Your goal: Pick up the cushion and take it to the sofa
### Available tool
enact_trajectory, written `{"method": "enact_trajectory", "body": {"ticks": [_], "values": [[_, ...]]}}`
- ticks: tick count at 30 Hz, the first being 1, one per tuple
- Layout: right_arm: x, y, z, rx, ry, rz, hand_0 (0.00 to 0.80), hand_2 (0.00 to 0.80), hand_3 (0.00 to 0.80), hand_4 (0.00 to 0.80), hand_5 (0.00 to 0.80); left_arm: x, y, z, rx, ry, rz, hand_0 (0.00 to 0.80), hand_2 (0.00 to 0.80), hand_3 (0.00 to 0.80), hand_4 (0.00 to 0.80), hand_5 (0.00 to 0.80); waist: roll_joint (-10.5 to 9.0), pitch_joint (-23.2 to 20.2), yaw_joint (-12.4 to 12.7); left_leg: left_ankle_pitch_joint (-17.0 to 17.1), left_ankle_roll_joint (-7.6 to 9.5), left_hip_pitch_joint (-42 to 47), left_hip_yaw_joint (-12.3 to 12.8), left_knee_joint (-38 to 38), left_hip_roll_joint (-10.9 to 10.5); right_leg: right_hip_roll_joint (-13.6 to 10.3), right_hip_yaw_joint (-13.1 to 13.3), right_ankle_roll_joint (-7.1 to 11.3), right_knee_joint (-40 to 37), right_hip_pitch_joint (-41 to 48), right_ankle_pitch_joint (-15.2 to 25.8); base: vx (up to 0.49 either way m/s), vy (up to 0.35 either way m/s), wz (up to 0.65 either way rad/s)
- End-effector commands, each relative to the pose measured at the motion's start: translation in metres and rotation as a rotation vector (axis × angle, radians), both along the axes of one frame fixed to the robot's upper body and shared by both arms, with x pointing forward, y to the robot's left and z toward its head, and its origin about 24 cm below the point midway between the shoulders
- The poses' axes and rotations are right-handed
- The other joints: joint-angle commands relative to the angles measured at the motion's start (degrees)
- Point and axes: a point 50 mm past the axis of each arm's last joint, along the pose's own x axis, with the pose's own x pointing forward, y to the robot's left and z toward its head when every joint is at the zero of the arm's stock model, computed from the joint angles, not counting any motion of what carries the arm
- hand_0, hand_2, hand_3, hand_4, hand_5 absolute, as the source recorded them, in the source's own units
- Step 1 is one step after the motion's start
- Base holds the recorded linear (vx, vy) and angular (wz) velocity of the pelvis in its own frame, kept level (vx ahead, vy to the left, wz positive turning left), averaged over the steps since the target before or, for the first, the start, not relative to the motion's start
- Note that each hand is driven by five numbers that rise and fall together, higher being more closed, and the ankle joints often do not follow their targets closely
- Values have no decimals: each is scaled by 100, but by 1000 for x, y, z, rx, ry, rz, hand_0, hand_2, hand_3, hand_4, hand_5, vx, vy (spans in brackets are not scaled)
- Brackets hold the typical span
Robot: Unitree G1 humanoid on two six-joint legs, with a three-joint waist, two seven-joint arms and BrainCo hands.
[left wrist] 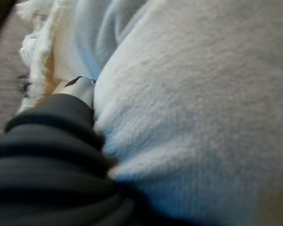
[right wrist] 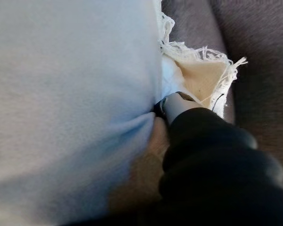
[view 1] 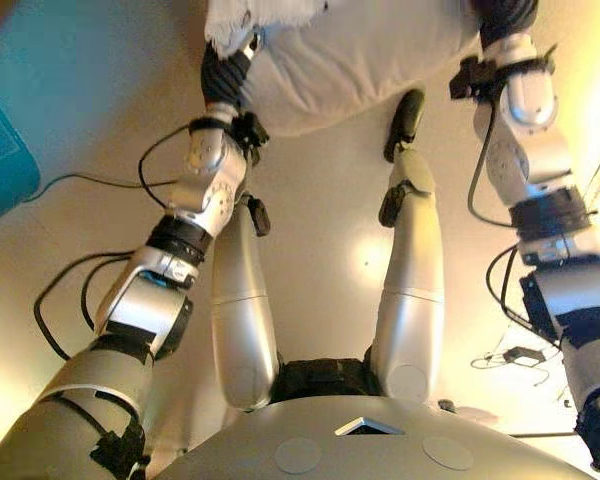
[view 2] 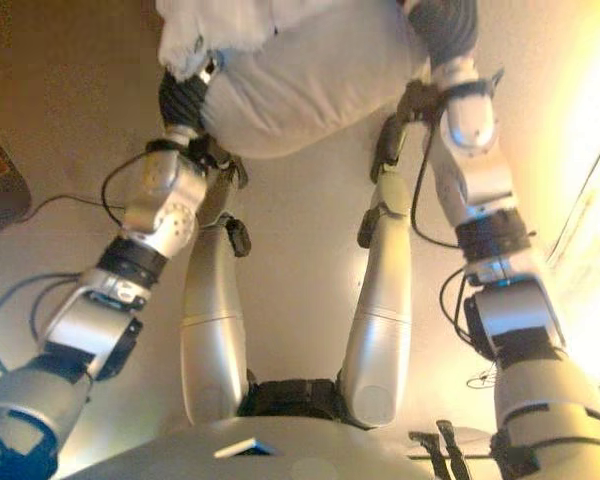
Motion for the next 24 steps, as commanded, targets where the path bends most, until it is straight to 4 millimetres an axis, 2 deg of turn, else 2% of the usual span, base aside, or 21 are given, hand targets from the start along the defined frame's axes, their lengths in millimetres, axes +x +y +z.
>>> {"method": "enact_trajectory", "body": {"ticks": [1, 5, 9, 13, 14, 18, 20, 24], "values": [[-31, 58, 16, -31, -198, 263, 800, 800, 800, 800, 800, -28, -54, 69, -62, -376, -213, 800, 800, 800, 800, 800, -96, -33, 138, -87, -111, 193, -41, -156, 131, -160, -153, 317, -544, 598, 172, 0, 0, 0], [-38, 54, 1, -41, -168, 271, 800, 800, 800, 800, 800, -32, -47, 57, -69, -330, -211, 800, 800, 800, 800, 800, -131, -33, 159, -140, -73, 875, 119, -286, 170, -198, -333, 307, -606, 1231, 101, 29, -12, 0], [-47, 52, -23, -48, -104, 270, 800, 800, 800, 800, 800, -37, -32, 38, -93, -267, -190, 800, 800, 800, 800, 800, -197, -33, 191, -239, -25, 1836, 321, -452, 183, -233, -561, 290, -769, 2241, 0, 28, -34, -1], [-60, 41, -45, -49, -57, 261, 800, 800, 800, 800, 800, -49, -17, 21, -97, -233, -170, 800, 800, 800, 800, 800, -235, -33, 252, -335, 28, 2760, 435, -584, 202, -270, -726, 288, -964, 3216, -96, 42, -22, -3], [-67, 36, -56, -45, -34, 255, 800, 800, 800, 800, 800, -55, -11, 10, -103, -203, -159, 800, 800, 800, 800, 800, -247, -129, 281, -353, 43, 3071, 474, -665, 214, -286, -765, 295, -1042, 3543, -123, 91, -40, -2], [-87, 26, -78, -23, 9, 225, 800, 800, 800, 800, 800, -73, 6, -12, -122, -152, -127, 800, 800, 800, 800, 800, -246, -548, 332, -328, 59, 3731, 546, -1007, 257, -265, -895, 288, -1403, 4276, -128, 123, -34, 6], [-100, 24, -89, -8, 26, 214, 800, 800, 800, 800, 800, -88, 15, -24, -120, -142, -112, 800, 800, 800, 800, 800, -246, -850, 347, -347, 52, 4255, 566, -1256, 286, -216, -984, 270, -1654, 4840, -164, 182, -50, 12], [-121, 20, -99, -26, 52, 195, 800, 800, 800, 800, 800, -112, 22, -36, -116, -132, -107, 800, 800, 800, 800, 800, -247, -1432, 383, -313, 63, 5065, 606, -1709, 327, -122, -1130, 245, -2118, 5666, -120, 219, -25, 9]]}}
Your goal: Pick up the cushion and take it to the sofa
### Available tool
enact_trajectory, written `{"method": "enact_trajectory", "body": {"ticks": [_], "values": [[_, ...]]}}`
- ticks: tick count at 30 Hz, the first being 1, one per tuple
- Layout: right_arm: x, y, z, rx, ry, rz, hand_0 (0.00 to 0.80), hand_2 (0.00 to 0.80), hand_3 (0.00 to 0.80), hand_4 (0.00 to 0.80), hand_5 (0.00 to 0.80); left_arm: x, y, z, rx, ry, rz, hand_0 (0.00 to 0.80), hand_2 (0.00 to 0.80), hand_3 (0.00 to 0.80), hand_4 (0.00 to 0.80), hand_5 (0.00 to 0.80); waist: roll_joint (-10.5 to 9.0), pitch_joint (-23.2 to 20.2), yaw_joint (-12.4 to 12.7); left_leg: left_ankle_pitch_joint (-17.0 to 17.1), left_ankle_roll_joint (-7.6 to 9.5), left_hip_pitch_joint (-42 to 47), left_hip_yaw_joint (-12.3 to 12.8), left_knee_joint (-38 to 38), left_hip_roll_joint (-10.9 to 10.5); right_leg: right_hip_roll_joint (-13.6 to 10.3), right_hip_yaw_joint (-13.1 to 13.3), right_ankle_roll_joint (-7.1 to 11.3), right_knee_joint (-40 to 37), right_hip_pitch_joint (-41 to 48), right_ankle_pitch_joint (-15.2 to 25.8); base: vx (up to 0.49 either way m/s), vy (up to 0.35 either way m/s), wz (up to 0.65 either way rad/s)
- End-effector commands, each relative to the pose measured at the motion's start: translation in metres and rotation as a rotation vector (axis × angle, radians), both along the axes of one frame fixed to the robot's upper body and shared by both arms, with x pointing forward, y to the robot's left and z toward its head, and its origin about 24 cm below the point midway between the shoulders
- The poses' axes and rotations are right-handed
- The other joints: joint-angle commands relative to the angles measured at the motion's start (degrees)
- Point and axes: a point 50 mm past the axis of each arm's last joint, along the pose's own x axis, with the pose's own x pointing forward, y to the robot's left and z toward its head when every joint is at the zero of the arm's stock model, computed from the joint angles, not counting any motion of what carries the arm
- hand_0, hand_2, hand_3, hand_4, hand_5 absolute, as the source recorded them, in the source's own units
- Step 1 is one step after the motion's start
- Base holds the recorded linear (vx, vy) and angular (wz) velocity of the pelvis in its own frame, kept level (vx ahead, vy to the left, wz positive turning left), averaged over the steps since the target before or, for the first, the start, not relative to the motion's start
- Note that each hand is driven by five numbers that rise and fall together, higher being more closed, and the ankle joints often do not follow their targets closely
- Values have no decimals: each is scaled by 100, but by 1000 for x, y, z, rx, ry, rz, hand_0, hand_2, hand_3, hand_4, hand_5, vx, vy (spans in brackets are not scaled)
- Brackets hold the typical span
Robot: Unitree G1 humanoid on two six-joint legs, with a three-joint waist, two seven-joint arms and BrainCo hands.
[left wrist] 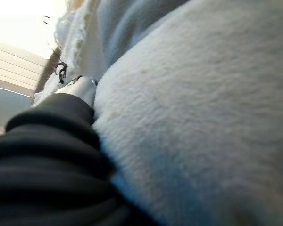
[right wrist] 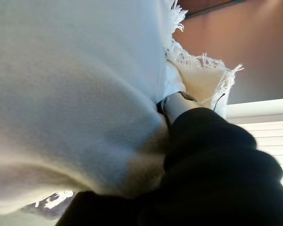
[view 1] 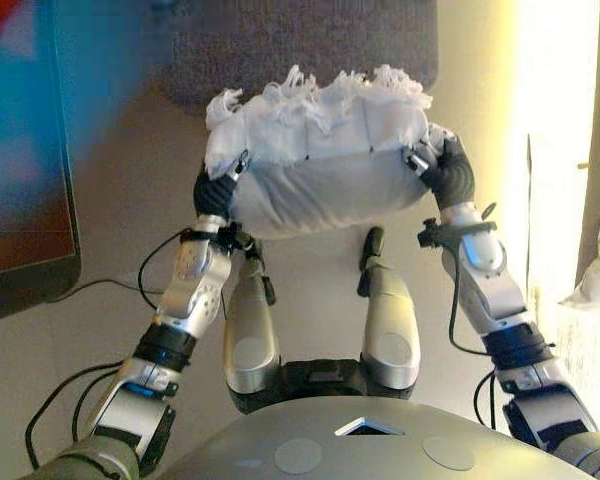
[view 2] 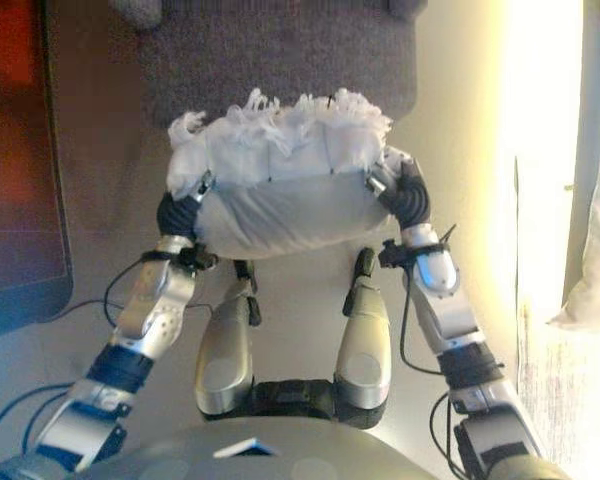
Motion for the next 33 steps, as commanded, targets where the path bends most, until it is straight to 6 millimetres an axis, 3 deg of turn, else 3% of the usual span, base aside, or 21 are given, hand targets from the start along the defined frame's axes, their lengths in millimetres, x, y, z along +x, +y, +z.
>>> {"method": "enact_trajectory", "body": {"ticks": [1, 10, 15, 26, 33], "values": [[-22, 17, 24, -12, -188, 110, 800, 800, 800, 800, 800, -13, -16, 48, -75, -315, -91, 800, 800, 800, 800, 800, -98, -1374, 202, -273, 117, 382, 193, -79, 109, -183, -186, 148, -297, 677, -136, 194, -6, 4], [-35, 19, 16, -23, -129, 110, 800, 800, 800, 800, 800, -30, -14, 38, -74, -264, -95, 800, 800, 800, 800, 800, -110, -2066, 229, -247, 35, 1465, 282, -790, 245, -152, -469, 210, -1018, 1723, 21, 55, -7, 8], [-41, 15, 9, -23, -86, 108, 800, 800, 800, 800, 800, -34, -7, 35, -77, -234, -82, 800, 800, 800, 800, 800, -114, -2165, 203, -269, 3, 1620, 311, -824, 297, -144, -550, 214, -1121, 1918, 25, -3, -1, 1], [-40, 17, 14, -13, -126, 95, 800, 800, 800, 800, 800, -33, -4, 41, -65, -254, -91, 800, 800, 800, 800, 800, -108, -2199, 184, -297, -28, 1725, 325, -824, 340, -134, -574, 221, -1200, 2062, -1, 0, -3, 0], [-38, 20, 20, 13, -150, 89, 800, 800, 800, 800, 800, -29, 0, 46, -47, -273, -94, 800, 800, 800, 800, 800, -63, -2169, 184, -253, 13, 1716, 222, -824, 400, 2, -440, 104, -831, 2029, -330, -32, -88, 0]]}}
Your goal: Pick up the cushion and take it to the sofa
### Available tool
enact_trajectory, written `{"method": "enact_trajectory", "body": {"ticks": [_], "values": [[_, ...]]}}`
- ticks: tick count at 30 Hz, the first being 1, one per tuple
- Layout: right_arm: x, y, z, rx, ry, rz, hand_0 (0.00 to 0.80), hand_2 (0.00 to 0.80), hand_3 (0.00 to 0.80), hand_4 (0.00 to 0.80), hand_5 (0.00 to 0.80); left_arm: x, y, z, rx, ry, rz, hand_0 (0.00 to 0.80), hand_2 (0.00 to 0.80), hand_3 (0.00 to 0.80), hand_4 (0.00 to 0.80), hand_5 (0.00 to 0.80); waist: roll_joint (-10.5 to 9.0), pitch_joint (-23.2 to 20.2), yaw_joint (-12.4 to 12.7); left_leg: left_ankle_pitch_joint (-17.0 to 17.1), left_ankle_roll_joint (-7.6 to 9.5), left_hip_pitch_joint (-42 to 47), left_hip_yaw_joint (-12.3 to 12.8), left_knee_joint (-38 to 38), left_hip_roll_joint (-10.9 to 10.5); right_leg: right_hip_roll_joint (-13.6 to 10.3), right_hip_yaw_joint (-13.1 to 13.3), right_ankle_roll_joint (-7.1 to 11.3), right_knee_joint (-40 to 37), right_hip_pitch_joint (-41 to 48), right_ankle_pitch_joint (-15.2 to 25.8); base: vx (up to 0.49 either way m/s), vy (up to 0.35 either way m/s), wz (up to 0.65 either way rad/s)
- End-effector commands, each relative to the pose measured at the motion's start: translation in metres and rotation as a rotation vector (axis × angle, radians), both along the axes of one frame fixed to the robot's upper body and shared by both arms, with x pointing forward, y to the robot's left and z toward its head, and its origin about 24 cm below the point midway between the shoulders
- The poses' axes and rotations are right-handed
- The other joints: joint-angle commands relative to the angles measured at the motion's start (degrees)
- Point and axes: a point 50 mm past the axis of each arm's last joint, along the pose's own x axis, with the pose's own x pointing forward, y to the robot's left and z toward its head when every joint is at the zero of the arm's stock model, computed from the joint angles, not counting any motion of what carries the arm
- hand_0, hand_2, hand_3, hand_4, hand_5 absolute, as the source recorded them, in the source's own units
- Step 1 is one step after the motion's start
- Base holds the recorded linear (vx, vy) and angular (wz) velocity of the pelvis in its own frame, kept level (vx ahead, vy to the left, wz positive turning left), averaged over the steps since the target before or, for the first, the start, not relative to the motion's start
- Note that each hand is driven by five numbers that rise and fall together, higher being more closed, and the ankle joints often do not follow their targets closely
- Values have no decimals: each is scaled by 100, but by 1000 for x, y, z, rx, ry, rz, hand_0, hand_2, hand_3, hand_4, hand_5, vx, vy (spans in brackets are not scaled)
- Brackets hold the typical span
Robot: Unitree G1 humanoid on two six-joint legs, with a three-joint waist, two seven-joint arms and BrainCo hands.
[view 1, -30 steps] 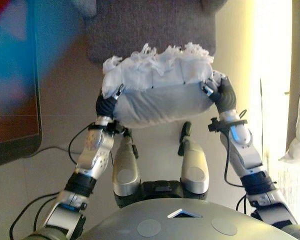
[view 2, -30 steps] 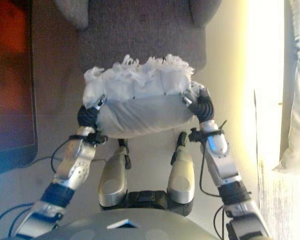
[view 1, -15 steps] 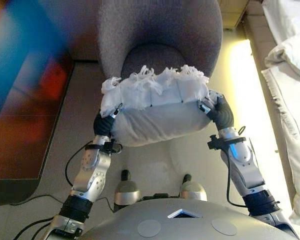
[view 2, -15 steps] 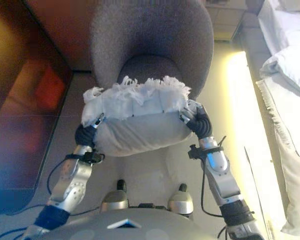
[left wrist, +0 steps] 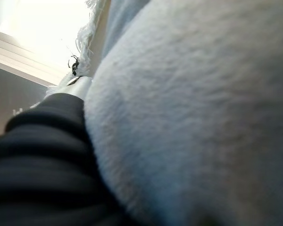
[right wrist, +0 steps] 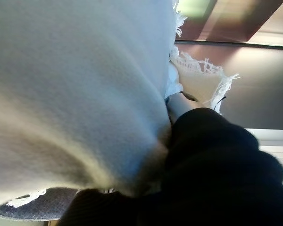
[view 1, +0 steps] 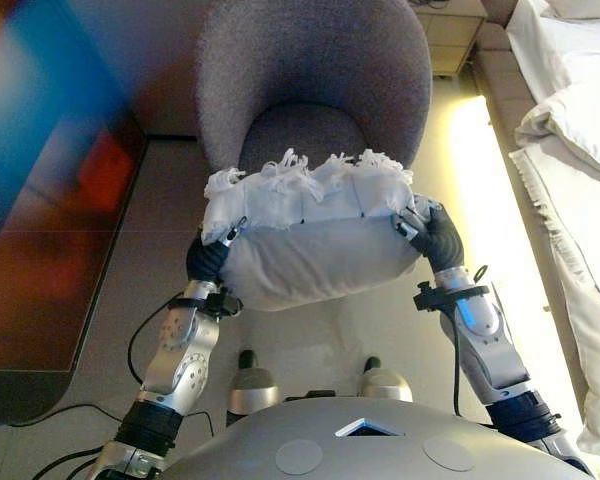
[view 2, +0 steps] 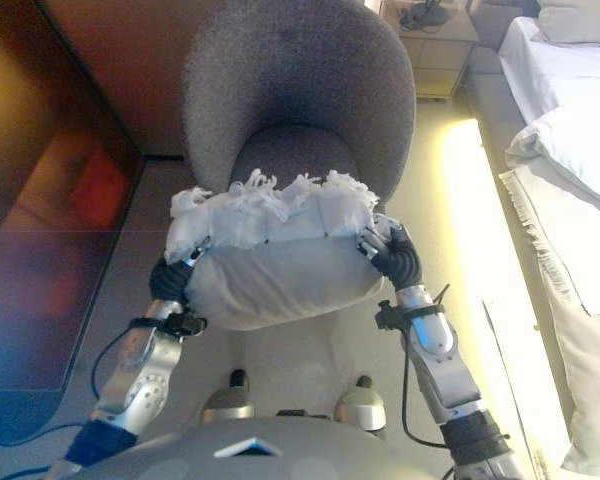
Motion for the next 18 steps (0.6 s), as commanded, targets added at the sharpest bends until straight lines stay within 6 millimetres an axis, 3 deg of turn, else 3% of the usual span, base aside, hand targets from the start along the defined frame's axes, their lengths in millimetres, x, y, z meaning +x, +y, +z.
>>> {"method": "enact_trajectory", "body": {"ticks": [1, 7, 10, 11, 13, 15, 18], "values": [[9, 18, 55, 61, -295, 94, 800, 800, 800, 800, 800, 25, -11, 74, -48, -387, -75, 800, 800, 800, 800, 800, 27, -46, 53, -239, 143, 143, 63, 4, 387, -166, -157, -93, 609, 121, -636, -60, -153, -1], [16, 24, 60, 49, -315, 134, 800, 800, 800, 800, 800, 29, -10, 79, -64, -406, -46, 800, 800, 800, 800, 800, 72, 141, 114, 98, -78, 26, 15, 85, 758, 171, -37, -400, 790, 128, -904, -82, -162, -1], [20, 24, 60, 22, -304, 130, 800, 800, 800, 800, 800, 31, -11, 76, -104, -386, -32, 800, 800, 800, 800, 800, 111, 338, 200, 732, -228, -234, 77, 345, 975, 368, -121, -530, 715, 278, -876, -101, -158, -1], [19, 22, 60, 22, -305, 124, 800, 800, 800, 800, 800, 30, -12, 76, -105, -392, -41, 800, 800, 800, 800, 800, 99, 382, 191, 812, -237, -352, 198, 540, 954, 401, -202, -554, 647, 321, -837, -123, -216, 0], [18, 18, 61, 21, -317, 129, 800, 800, 800, 800, 800, 28, -14, 76, -104, -404, -46, 800, 800, 800, 800, 800, 54, 409, 211, 626, -149, -439, 96, 645, 729, 435, -218, -564, 543, 286, -761, -143, -199, 14], [16, 14, 63, 1, -339, 127, 800, 800, 800, 800, 800, 28, -13, 78, -103, -418, -49, 800, 800, 800, 800, 800, 27, 407, 147, 466, -107, -531, 350, 925, 593, 418, -295, -612, 475, 200, -700, -143, -118, 9], [18, 13, 60, 5, -330, 124, 800, 800, 800, 800, 800, 27, -11, 72, -117, -384, -19, 800, 800, 800, 800, 800, -55, 384, 172, 87, 32, -608, -147, 1381, 139, 419, -137, -636, 435, 136, -624, -38, -71, 2]]}}
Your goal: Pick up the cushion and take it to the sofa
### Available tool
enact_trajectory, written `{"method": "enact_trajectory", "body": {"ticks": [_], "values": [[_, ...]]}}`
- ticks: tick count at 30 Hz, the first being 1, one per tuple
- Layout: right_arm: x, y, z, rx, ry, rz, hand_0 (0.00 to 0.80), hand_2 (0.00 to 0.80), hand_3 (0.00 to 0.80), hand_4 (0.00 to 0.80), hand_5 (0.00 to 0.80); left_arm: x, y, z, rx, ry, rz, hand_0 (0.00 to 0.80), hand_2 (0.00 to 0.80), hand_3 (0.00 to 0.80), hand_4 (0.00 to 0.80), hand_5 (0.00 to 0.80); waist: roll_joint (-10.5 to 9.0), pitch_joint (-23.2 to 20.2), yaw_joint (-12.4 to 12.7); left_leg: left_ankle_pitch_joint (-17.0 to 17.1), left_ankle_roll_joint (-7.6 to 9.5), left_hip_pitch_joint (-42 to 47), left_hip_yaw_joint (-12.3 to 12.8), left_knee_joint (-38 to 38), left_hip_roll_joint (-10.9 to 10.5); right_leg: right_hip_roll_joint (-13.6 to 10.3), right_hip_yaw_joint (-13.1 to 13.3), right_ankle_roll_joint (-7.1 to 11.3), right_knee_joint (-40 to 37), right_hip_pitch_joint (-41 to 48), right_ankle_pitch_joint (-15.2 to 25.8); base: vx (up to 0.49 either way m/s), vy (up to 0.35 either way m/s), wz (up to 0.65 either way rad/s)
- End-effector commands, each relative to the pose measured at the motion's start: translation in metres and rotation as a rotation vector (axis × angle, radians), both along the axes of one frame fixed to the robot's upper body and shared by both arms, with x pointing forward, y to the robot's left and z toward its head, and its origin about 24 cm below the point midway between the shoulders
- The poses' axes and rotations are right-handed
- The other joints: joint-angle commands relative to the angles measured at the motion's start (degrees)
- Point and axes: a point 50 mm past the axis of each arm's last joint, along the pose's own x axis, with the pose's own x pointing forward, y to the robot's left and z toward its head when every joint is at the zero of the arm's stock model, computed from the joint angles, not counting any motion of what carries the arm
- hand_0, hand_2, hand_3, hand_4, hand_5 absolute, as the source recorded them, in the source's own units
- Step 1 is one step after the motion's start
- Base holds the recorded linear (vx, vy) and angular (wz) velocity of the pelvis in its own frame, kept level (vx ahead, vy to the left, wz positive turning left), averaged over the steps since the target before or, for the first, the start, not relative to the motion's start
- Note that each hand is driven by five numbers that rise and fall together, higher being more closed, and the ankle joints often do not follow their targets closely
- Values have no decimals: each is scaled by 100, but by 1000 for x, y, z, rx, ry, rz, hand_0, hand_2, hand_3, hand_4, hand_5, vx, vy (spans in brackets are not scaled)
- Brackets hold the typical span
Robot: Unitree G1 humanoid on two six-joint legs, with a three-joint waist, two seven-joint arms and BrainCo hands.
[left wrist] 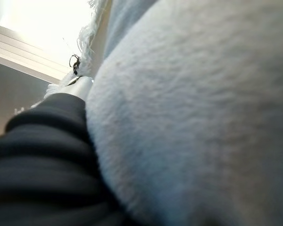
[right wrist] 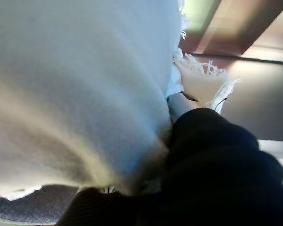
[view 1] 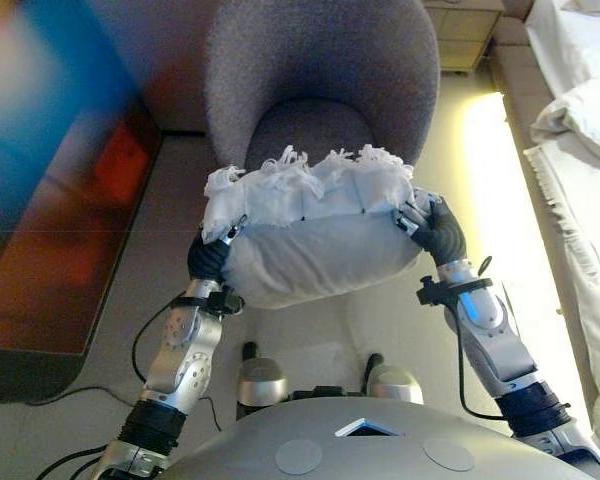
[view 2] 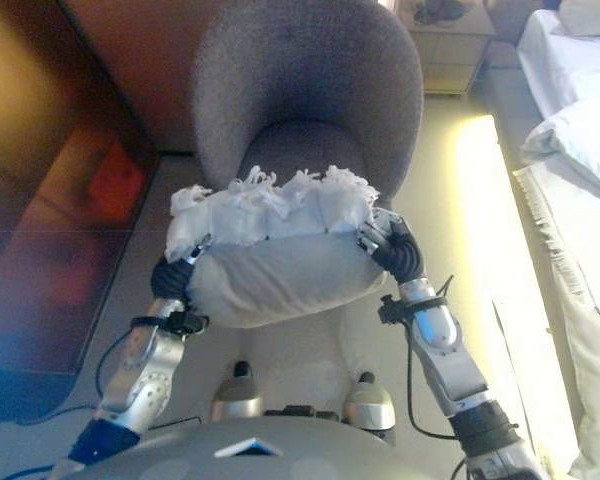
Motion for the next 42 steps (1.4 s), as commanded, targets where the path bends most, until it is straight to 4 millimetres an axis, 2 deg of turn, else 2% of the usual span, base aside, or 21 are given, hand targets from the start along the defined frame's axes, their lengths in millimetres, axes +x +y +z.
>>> {"method": "enact_trajectory", "body": {"ticks": [1, 3, 4, 5, 6, 7, 9, 15, 23, 25, 27, 30, 33, 36, 37, 40, 42], "values": [[9, 21, 51, 114, -277, 122, 800, 800, 800, 800, 800, 22, -2, 73, -66, -385, -10, 800, 800, 800, 800, 800, -680, -18, 29, 124, -399, -216, -472, 973, -511, 7, 11, -282, -165, 461, -298, -29, -86, -17], [3, 21, 50, 105, -282, 144, 800, 800, 800, 800, 800, 15, 1, 75, -56, -405, -3, 800, 800, 800, 800, 800, -735, -59, 78, -128, -308, -284, -642, 1213, -804, 38, 149, -290, -255, 454, -231, -25, -77, -43], [2, 22, 50, 101, -286, 143, 800, 800, 800, 800, 800, 15, 1, 75, -57, -405, -4, 800, 800, 800, 800, 800, -719, -74, 102, -232, -267, -246, -652, 1051, -891, 72, 184, -265, -273, 461, -225, -8, -21, -46], [3, 23, 50, 98, -292, 138, 800, 800, 800, 800, 800, 16, 0, 75, -61, -404, -6, 800, 800, 800, 800, 800, -723, -93, 95, -488, -176, -46, -537, 720, -984, 64, 166, -216, -287, 459, -216, 18, 44, -28], [4, 26, 49, 99, -291, 131, 800, 800, 800, 800, 800, 18, 0, 76, -56, -401, -4, 800, 800, 800, 800, 800, -673, -142, 84, -459, -168, 146, -539, 279, -952, 120, 190, -198, -276, 455, -261, 30, 60, -18], [6, 27, 48, 101, -284, 115, 800, 800, 800, 800, 800, 22, -2, 74, -58, -390, -4, 800, 800, 800, 800, 800, -658, -187, 52, -440, -158, 257, -488, 95, -961, 130, 179, -183, -330, 478, -234, 35, 56, -14], [9, 28, 48, 122, -278, 114, 800, 800, 800, 800, 800, 28, -5, 76, -68, -398, -7, 800, 800, 800, 800, 800, -653, -261, 11, -456, -103, 378, -555, -95, -1063, 174, 216, -163, -400, 485, -193, 13, 19, -1], [6, 30, 47, 126, -276, 129, 800, 800, 800, 800, 800, 26, -8, 73, -49, -403, 4, 800, 800, 800, 800, 800, -681, -431, 16, -471, -52, 583, -527, -420, -1088, 211, 204, -149, -498, 511, -186, 3, -6, 13], [6, 31, 49, 148, -289, 112, 800, 800, 800, 800, 800, 24, -6, 75, -27, -420, -6, 800, 800, 800, 800, 800, -687, -477, -10, -495, 10, 655, -505, -485, -1119, 296, 281, -196, -476, 517, -220, 11, -42, 0], [6, 31, 49, 145, -292, 112, 800, 800, 800, 800, 800, 25, -4, 75, -32, -414, 0, 800, 800, 800, 800, 800, -698, -461, -23, -509, -1, 661, -489, -435, -1104, 330, 333, -223, -487, 516, -216, 9, -82, -2], [7, 30, 50, 140, -296, 118, 800, 800, 800, 800, 800, 24, -3, 76, -36, -421, 5, 800, 800, 800, 800, 800, -762, -391, -39, -589, -68, 534, -439, 13, -1026, 331, 378, -279, -452, 477, -201, -29, -85, -5], [9, 32, 53, 131, -315, 123, 800, 800, 800, 800, 800, 25, -3, 78, -43, -441, 3, 800, 800, 800, 800, 800, -910, -133, 2, -133, -197, -224, -392, 1486, -747, 317, 419, -447, -292, 406, -182, -86, -134, -9], [13, 33, 53, 130, -325, 130, 800, 800, 800, 800, 800, 26, -4, 76, -49, -445, 3, 800, 800, 800, 800, 800, -965, 96, 55, -37, -135, -603, -404, 2103, -694, 336, 502, -527, -118, 429, -215, 1, -90, -4], [13, 37, 54, 122, -331, 155, 800, 800, 800, 800, 800, 24, -2, 77, -56, -452, 17, 800, 800, 800, 800, 800, -820, 167, 199, 108, -121, -721, -490, 1590, -921, 447, 630, -465, -62, 579, -394, 172, 43, -23], [13, 39, 54, 111, -328, 163, 800, 800, 800, 800, 800, 24, -1, 79, -62, -451, 27, 800, 800, 800, 800, 800, -704, 143, 260, 283, -147, -775, -485, 1151, -976, 552, 664, -448, -88, 676, -497, 234, 75, -53], [12, 41, 52, 101, -314, 171, 800, 800, 800, 800, 800, 25, -4, 76, -73, -437, 43, 800, 800, 800, 800, 800, -535, 95, 400, 719, -184, -949, -396, 331, -1068, 708, 777, -459, -85, 1009, -794, 301, 81, -36], [10, 41, 50, 102, -304, 173, 800, 800, 800, 800, 800, 24, -4, 73, -75, -425, 46, 800, 800, 800, 800, 800, -483, 69, 483, 948, -203, -1060, -389, 62, -1093, 771, 870, -482, -6, 1179, -986, 303, 48, 23]]}}
